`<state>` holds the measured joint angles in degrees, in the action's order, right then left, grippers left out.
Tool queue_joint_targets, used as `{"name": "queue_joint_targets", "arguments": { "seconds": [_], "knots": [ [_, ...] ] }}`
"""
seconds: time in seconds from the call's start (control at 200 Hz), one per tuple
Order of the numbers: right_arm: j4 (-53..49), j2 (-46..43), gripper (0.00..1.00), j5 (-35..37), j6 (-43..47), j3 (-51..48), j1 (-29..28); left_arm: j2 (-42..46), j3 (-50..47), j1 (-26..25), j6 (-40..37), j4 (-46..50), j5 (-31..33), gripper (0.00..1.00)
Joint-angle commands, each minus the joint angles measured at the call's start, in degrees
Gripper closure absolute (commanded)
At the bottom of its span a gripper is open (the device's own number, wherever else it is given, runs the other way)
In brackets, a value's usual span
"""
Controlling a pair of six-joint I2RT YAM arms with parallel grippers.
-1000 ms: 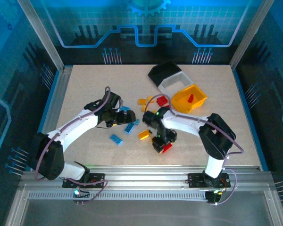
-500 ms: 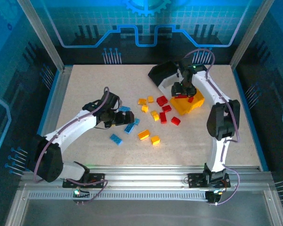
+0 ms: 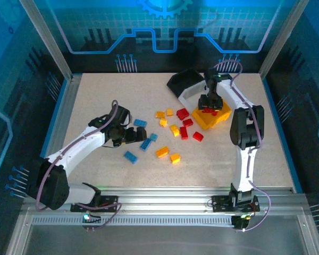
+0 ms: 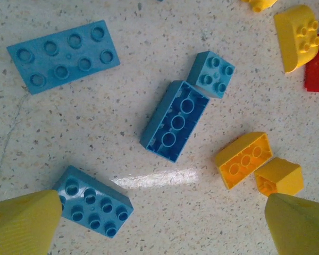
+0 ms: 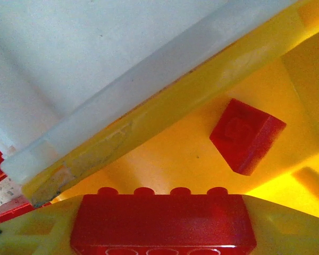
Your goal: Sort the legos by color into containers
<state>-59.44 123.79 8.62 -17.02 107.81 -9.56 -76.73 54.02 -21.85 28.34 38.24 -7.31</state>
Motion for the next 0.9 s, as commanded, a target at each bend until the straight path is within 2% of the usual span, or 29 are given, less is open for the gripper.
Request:
{"name": "queue_joint_targets", "arguments": {
  "seconds": [0.0,0.295,0.505,0.695,0.895],
  "knots": [
    [-0.33,1.20,0.35,0.13,-0.65,1.97,0.81,1.47,-0.99,0.48,-0.32,1.97,0.54,0.01],
    [-0.18,-2.68,0.22,-1.77,-0.59,1.76,0.86,0.62,-1.95,0.49,0.76,3.15,0.92,0.01],
    [-0.95,-9.13,0.19,-4.30,-1.68,-0.30,0.90,-0.24,-1.50,0.50,0.46,2.29,0.01,0.01],
    [-0.49,-17.75,0.19,-10.52,-4.26,-7.82,-0.80,-4.66,2.49,-2.04,-4.87,3.61,0.92,0.01],
    [3.84,-28.09,0.23,-15.92,-6.60,-22.93,-4.03,-13.73,11.47,-8.31,-13.08,8.69,8.78,0.06]
  ]
}}
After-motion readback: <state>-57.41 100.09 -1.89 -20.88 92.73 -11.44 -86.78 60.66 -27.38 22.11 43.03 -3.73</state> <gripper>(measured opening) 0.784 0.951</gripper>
